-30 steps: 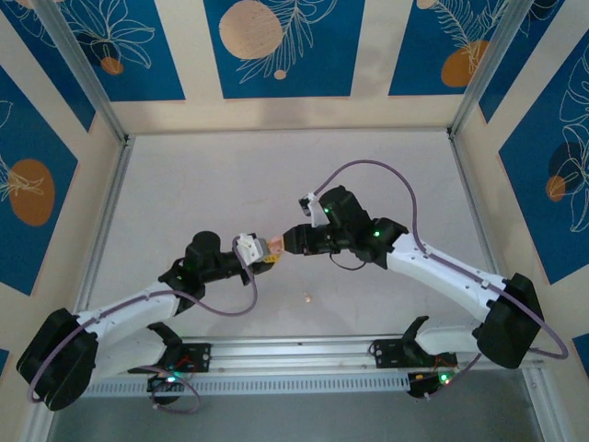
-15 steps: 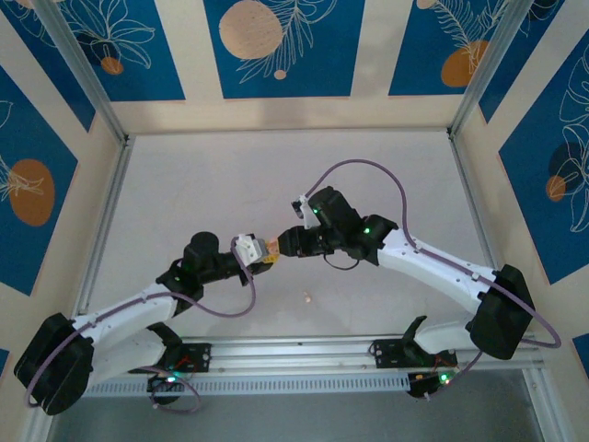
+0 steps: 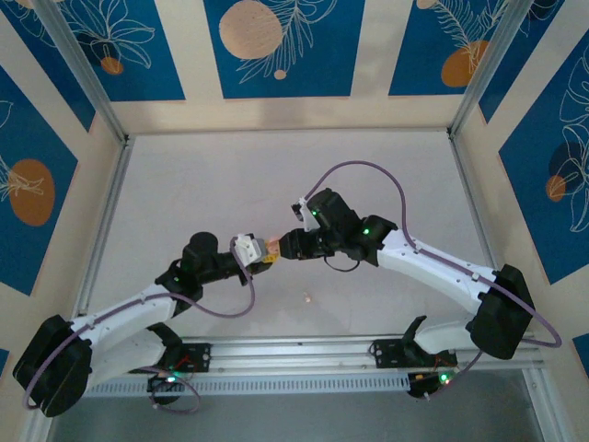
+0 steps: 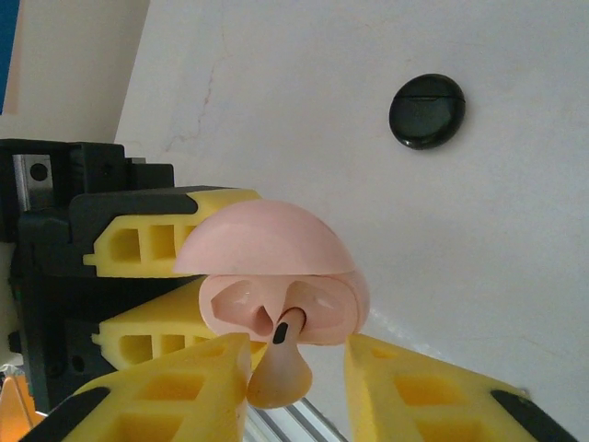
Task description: Insert the wireless bluetooth earbuds into the charging case
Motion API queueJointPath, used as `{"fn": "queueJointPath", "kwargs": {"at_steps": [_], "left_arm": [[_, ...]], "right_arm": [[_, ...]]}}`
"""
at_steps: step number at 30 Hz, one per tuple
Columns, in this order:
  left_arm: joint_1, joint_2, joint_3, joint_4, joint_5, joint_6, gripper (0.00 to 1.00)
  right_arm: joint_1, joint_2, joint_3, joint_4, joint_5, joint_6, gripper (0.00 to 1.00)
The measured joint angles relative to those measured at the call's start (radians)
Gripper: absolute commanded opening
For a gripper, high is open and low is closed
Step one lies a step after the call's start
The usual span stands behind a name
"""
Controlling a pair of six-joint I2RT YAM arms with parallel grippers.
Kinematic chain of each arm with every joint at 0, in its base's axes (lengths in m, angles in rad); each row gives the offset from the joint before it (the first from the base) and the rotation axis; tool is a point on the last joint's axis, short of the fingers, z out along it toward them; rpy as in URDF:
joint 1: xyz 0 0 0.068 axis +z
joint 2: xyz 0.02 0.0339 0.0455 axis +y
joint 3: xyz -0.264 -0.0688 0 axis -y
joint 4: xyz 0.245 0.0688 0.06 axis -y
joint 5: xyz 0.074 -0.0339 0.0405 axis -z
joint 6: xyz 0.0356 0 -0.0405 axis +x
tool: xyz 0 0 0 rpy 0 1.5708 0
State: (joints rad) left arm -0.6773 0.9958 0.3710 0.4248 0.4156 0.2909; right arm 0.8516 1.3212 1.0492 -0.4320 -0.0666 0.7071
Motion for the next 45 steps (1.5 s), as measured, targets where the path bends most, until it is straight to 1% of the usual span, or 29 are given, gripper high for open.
{"fn": "queueJointPath", "kwargs": {"at_steps": [12, 14, 21, 31, 32, 36, 38, 42, 45], "left_arm": [[0.0, -0.021, 0.0, -0.015, -0.002, 0.0, 0.18], [0.0, -0.021, 0.0, -0.018, -0.002, 0.0, 0.18], [0.0, -0.026, 0.0, -0.023, -0.002, 0.0, 0.18], [0.0, -0.027, 0.0, -0.023, -0.002, 0.0, 0.18], [0.0, -0.027, 0.0, -0.023, -0.002, 0.0, 0.18], [0.0, -0.027, 0.0, -0.023, -0.002, -0.001, 0.18], [0.0, -0.027, 0.0, -0.023, -0.001, 0.0, 0.18], [0.0, -0.027, 0.0, -0.024, 0.002, -0.001, 0.18], [0.0, -0.027, 0.0, -0.024, 0.002, -0.001, 0.18]], "right_arm": [[0.006, 0.0, 0.0, 0.0, 0.011, -0.012, 0.26], [0.006, 0.0, 0.0, 0.0, 0.016, -0.024, 0.28], [0.006, -0.009, 0.0, 0.001, 0.037, -0.055, 0.4], [0.005, -0.055, -0.004, 0.028, 0.035, -0.08, 0.41], [0.006, -0.065, -0.007, 0.032, 0.034, -0.081, 0.41], [0.005, -0.105, -0.02, 0.035, 0.034, -0.09, 0.3], [0.005, -0.111, -0.023, 0.035, 0.034, -0.094, 0.27], [0.005, -0.112, -0.035, 0.034, 0.033, -0.098, 0.23], [0.005, -0.109, -0.038, 0.034, 0.032, -0.097, 0.22]]}}
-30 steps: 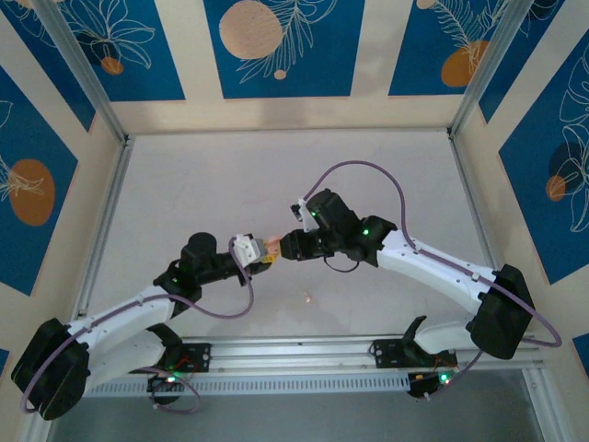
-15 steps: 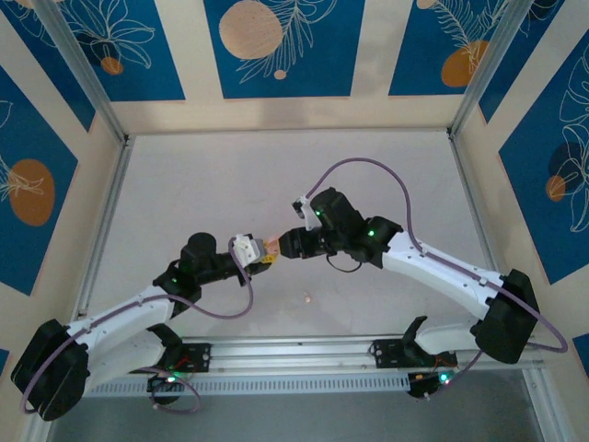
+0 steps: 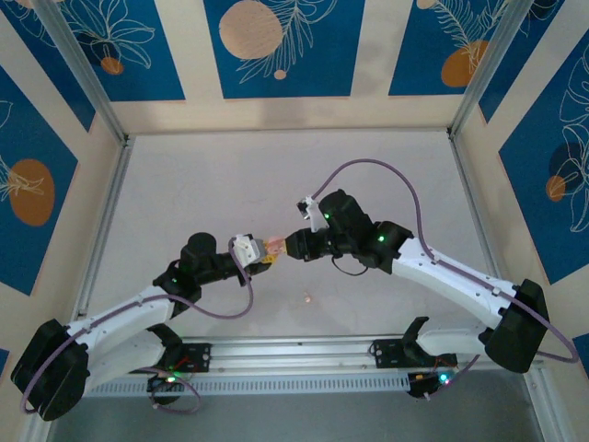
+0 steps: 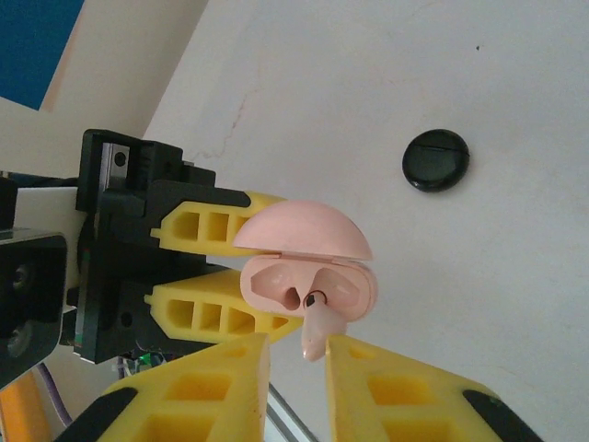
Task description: Insert the wireless bluetooth earbuds into the charging case
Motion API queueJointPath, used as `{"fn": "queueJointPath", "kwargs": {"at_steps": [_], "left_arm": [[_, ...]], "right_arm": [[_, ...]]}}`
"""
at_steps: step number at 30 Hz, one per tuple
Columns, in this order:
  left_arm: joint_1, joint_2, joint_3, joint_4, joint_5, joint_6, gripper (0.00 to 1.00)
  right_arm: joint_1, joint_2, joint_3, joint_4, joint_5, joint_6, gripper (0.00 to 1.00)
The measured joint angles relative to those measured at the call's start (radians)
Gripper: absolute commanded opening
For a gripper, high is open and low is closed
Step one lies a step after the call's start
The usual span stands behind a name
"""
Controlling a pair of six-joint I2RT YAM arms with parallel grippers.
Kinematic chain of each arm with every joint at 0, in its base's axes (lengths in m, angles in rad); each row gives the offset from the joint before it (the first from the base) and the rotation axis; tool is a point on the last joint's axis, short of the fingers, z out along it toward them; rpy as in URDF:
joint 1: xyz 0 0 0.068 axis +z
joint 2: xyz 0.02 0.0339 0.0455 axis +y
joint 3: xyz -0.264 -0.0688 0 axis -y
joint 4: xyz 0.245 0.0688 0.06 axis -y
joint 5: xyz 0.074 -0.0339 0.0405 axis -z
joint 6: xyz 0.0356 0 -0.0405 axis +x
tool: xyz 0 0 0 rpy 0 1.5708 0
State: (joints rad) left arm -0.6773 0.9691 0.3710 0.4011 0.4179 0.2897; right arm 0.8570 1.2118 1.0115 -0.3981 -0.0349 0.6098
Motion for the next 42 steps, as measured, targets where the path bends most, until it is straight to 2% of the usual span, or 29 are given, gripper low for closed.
{"fn": "queueJointPath", "kwargs": {"at_steps": [11, 31, 39, 42], "left_arm": [[0.0, -0.014, 0.0, -0.008, 0.004, -0.003, 0.18], [0.0, -0.042, 0.0, -0.051, 0.004, -0.025, 0.18], [0.0, -0.052, 0.0, -0.05, 0.018, -0.033, 0.18], [0.0, -0.052, 0.0, -0.051, 0.018, -0.037, 0.18]], "right_arm": [[-0.002, 0.042, 0.0, 0.002, -0.023, 0.0, 0.16], [-0.031, 0.071, -0.018, 0.082, -0.063, -0.016, 0.16], [-0.035, 0.076, -0.034, 0.142, -0.077, -0.034, 0.2], [-0.037, 0.075, -0.04, 0.151, -0.082, -0.035, 0.25]]}}
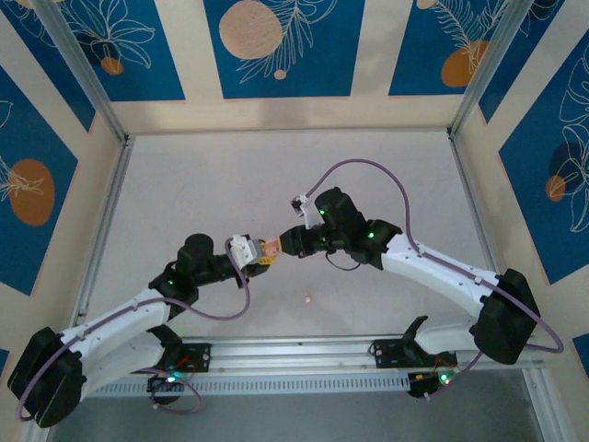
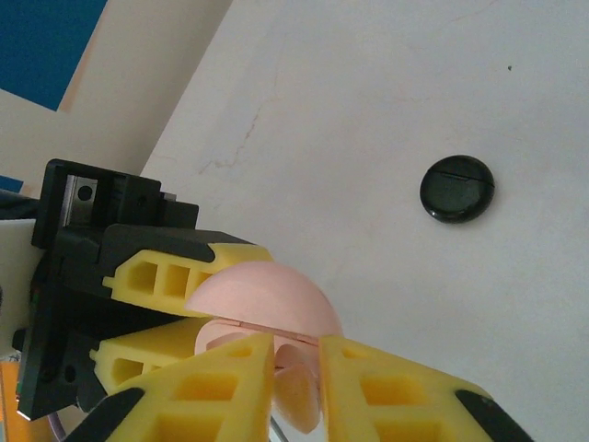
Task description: Insert the wireless bluetooth earbuds into the charging case
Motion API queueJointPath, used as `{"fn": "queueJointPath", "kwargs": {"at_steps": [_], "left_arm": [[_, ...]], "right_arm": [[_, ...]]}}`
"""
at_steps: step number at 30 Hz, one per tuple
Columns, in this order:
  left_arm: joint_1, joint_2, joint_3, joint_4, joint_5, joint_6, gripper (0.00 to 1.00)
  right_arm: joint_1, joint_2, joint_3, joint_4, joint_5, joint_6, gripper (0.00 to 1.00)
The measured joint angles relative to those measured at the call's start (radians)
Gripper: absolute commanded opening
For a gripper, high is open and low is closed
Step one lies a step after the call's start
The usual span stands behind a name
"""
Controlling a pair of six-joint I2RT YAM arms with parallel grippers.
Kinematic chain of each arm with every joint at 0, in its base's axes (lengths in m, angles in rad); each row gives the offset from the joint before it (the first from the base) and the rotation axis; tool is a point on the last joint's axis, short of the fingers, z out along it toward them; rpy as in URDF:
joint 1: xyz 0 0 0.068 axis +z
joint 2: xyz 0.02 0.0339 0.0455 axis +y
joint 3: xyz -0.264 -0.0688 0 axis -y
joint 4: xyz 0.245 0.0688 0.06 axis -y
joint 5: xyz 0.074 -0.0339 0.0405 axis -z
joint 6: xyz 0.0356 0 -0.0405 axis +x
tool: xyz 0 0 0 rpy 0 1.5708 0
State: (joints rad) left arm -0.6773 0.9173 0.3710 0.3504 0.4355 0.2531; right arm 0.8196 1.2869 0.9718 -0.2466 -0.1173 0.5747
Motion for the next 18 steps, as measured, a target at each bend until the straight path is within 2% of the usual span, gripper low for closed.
{"fn": "queueJointPath", "kwargs": {"at_steps": [3, 6, 12, 18], "left_arm": [[0.0, 0.0, 0.0, 0.004, -0.001, 0.0, 0.18], [0.0, -0.003, 0.0, 0.013, 0.001, 0.0, 0.18], [0.0, -0.006, 0.0, 0.025, 0.001, 0.0, 0.18], [0.0, -0.006, 0.0, 0.031, 0.002, 0.0, 0.18]], "right_arm": [[0.0, -0.013, -0.014, 0.006, -0.002, -0.003, 0.32], [0.0, -0.055, -0.04, 0.005, 0.006, -0.011, 0.34], [-0.003, -0.159, -0.056, -0.008, 0.016, -0.01, 0.26], [-0.004, -0.144, -0.068, -0.008, 0.004, 0.0, 0.21]]}}
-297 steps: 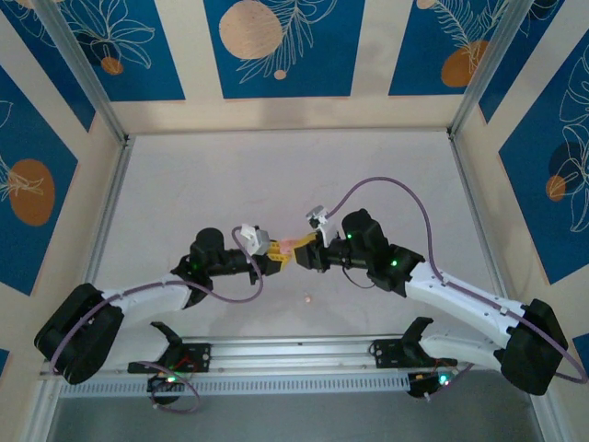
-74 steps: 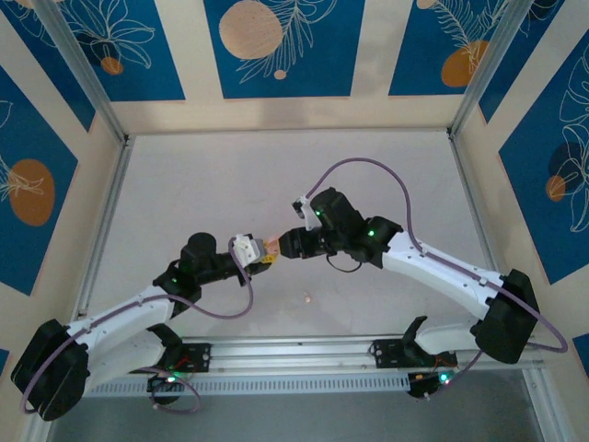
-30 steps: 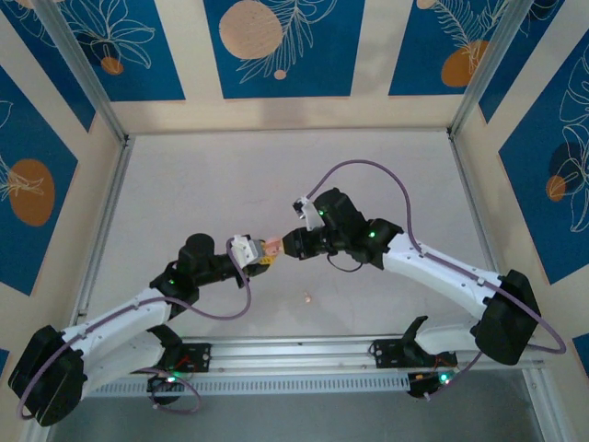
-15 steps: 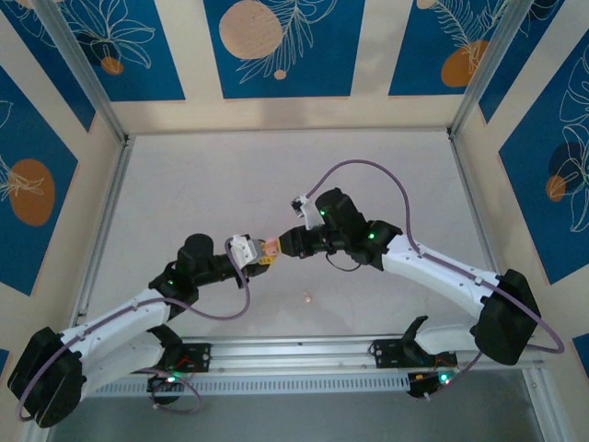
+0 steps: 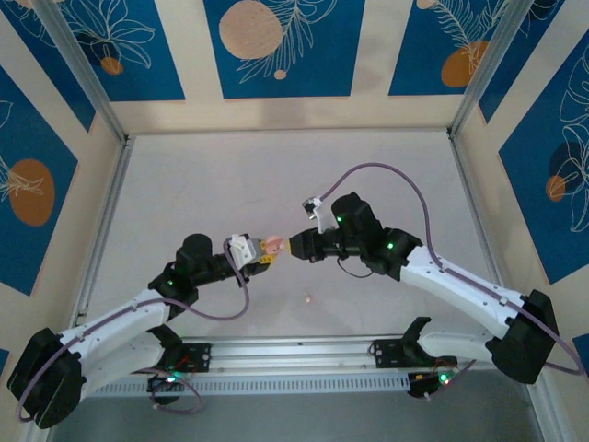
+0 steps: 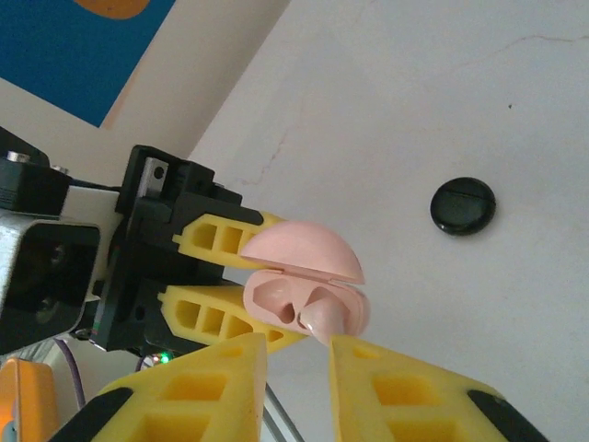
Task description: Insert the wireless bluetooth earbuds into the charging case
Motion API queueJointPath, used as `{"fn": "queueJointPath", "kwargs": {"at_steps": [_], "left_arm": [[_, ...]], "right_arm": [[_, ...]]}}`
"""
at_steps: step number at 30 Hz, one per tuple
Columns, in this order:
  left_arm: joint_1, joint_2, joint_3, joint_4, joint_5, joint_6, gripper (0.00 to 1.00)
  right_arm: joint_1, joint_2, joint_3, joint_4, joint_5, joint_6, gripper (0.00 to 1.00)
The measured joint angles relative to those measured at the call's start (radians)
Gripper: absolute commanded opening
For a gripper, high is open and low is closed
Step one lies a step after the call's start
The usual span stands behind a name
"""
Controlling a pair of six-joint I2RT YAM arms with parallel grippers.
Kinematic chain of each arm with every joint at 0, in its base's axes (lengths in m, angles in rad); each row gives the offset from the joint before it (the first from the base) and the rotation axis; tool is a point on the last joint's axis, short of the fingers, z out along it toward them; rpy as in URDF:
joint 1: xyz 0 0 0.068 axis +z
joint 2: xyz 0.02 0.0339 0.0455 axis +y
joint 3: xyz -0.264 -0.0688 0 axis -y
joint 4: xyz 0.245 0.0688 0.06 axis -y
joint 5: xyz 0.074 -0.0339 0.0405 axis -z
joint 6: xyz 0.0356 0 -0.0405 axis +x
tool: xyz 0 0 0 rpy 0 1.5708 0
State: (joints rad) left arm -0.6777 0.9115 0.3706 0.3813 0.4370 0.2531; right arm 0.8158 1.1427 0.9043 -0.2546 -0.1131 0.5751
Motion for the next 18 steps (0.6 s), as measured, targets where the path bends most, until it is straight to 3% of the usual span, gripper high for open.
{"fn": "queueJointPath", "kwargs": {"at_steps": [18], "left_arm": [[0.0, 0.0, 0.0, -0.003, -0.001, 0.0, 0.18]], "right_arm": [[0.0, 0.086, -0.002, 0.012, -0.024, -0.004, 0.17]]}}
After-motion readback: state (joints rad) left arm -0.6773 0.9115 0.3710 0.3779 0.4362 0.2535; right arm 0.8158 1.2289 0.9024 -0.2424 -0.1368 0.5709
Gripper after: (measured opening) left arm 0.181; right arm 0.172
